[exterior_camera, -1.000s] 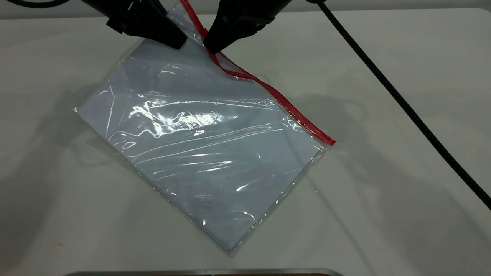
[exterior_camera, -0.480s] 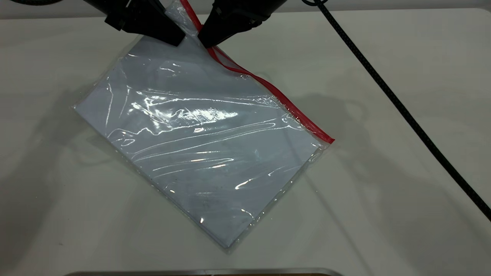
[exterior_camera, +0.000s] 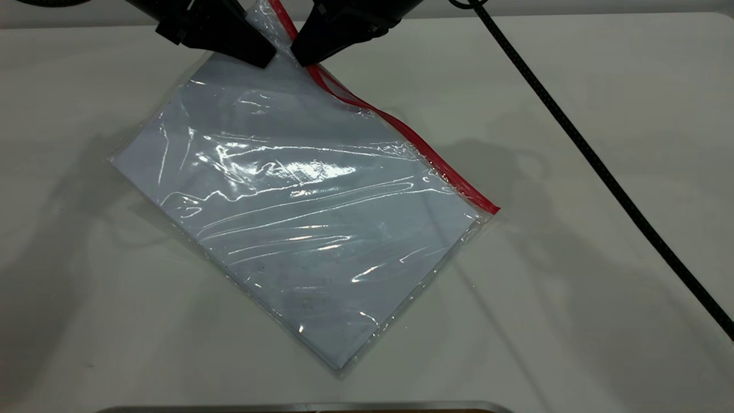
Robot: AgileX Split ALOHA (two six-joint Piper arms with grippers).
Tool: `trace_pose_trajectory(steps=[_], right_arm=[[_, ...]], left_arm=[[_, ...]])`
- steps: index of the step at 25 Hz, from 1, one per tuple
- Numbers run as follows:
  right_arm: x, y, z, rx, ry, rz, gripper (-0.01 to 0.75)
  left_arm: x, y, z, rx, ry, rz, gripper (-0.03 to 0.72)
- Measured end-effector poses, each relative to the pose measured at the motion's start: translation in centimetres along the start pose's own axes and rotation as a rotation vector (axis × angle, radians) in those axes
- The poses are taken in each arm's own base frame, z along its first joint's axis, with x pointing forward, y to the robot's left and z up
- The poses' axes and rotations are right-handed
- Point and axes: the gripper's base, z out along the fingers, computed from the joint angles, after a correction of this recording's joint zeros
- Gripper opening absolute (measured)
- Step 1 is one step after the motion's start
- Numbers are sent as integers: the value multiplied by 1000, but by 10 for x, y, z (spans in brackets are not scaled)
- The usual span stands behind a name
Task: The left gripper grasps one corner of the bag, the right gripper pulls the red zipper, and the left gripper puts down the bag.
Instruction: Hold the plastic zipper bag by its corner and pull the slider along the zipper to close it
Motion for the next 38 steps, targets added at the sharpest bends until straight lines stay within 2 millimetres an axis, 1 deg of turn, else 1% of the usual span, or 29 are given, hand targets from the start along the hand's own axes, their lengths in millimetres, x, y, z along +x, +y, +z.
trace_pose_trajectory(steps=[5,6,10,12,19,27,34,38], right_arm=[[-1,0,0,-4,-12,13,167],[-1,0,0,-4,-12,13,154],[-1,0,0,-8,-11,1,51],[-1,1,0,-10,-10,-8,33],[1,1,0,-9,9,-34,33],[5,-1,-1,4,59,-45,33],[14,-7,8,10,72,-27,33],[15,-8,10,18,72,-23,34]], left_arm=[[0,0,0,0,0,-10,53],[0,0,0,0,0,-12,53],[0,0,0,5,-1,-15,53],[0,-1,0,7,-1,-23,53],[0,-1,0,14,-2,-85,53],[-1,-2,1,17,-2,-90,53],[3,0,3,8,8,-103,53],[3,0,3,4,12,-115,53]])
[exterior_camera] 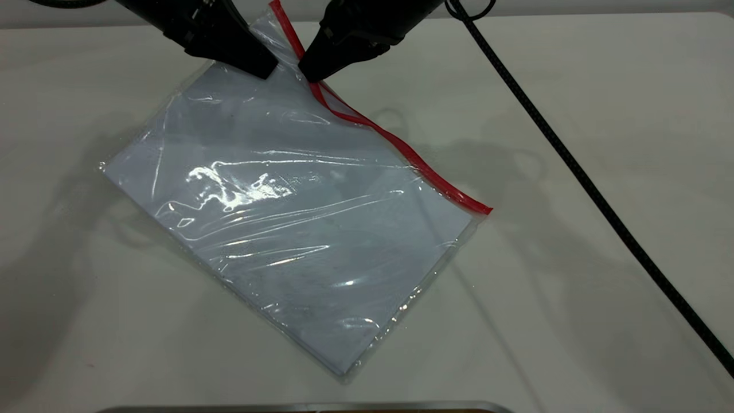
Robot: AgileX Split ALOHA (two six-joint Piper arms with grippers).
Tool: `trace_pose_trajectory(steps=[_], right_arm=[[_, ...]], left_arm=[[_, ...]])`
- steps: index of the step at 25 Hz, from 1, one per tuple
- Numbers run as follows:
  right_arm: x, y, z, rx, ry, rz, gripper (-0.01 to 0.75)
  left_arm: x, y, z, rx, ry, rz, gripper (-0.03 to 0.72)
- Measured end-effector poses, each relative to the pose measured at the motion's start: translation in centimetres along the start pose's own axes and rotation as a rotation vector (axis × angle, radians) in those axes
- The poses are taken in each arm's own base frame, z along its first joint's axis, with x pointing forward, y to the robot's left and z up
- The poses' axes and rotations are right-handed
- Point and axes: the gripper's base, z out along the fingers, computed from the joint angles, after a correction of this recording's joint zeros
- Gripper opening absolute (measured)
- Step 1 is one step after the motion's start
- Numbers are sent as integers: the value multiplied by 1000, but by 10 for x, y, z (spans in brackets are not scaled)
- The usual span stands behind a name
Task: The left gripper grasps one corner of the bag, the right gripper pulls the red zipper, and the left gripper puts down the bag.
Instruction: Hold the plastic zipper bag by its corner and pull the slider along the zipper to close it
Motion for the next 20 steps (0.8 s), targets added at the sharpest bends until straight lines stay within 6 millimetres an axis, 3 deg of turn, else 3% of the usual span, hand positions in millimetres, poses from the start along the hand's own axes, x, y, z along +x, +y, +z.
trace_pose_trajectory(steps=[20], right_arm=[[4,-6,2,94,58,-35,37]], left_arm=[[-1,1,0,-12,-7,-23,53]])
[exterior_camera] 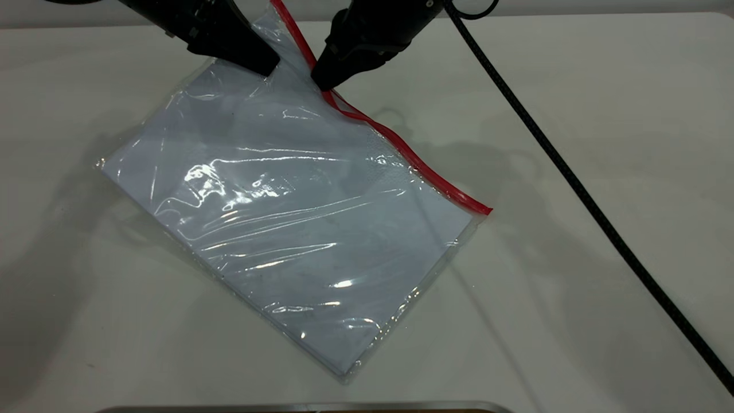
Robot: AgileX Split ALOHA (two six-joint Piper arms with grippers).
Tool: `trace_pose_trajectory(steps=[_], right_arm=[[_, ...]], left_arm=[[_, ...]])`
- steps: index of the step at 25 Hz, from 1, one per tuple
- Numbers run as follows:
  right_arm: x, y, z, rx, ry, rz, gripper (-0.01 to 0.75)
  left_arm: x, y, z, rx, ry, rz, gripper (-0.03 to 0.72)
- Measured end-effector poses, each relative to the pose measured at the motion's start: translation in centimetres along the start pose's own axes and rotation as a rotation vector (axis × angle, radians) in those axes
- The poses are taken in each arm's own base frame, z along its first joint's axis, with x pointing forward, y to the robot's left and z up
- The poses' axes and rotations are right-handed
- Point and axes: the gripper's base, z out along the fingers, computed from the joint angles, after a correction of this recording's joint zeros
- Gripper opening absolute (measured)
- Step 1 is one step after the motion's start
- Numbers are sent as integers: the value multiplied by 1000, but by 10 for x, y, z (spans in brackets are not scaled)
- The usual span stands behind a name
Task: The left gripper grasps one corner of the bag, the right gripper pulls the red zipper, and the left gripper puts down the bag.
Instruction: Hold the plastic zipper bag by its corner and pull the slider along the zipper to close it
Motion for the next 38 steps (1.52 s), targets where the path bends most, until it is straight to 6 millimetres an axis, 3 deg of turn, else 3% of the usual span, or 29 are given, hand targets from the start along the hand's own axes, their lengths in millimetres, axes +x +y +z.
trace_pose_trajectory(steps=[38], right_arm=[[21,-8,2,80,205,-75,40]], left_arm=[[-1,-4,0,36,-10,-1,53]])
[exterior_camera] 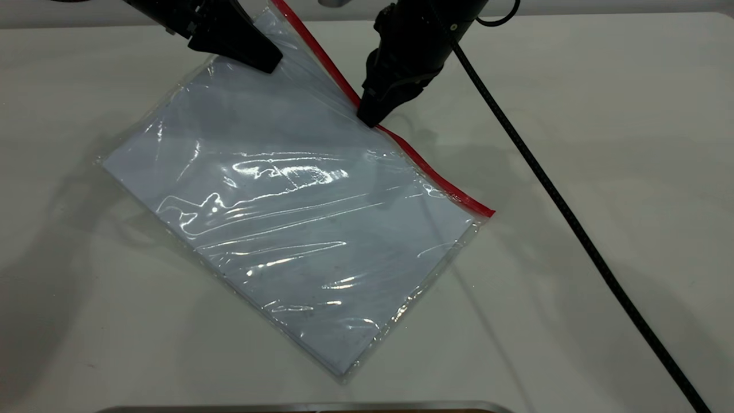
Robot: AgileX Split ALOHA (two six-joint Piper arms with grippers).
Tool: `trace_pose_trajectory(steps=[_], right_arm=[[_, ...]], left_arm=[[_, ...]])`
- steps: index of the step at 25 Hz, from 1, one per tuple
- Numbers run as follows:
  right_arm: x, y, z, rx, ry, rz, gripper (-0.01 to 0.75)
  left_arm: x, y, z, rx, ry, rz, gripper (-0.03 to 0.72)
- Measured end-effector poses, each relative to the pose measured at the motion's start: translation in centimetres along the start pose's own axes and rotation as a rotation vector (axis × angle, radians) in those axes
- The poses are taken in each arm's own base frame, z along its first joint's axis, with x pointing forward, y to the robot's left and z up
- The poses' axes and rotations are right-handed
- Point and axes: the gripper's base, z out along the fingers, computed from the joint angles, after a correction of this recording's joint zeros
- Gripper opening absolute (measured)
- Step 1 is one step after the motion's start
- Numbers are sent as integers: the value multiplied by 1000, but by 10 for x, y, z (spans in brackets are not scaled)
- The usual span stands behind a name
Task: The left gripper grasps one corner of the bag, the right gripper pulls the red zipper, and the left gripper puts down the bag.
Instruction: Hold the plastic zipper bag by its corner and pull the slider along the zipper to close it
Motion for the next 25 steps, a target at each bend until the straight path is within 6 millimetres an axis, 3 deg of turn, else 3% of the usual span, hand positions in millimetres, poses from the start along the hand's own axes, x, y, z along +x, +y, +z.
trace_pose_trajectory(steps=[25], right_arm=[[20,1,2,-24,197,-73,42]], left_arm=[[15,7,-24,-17,14,-55,53]])
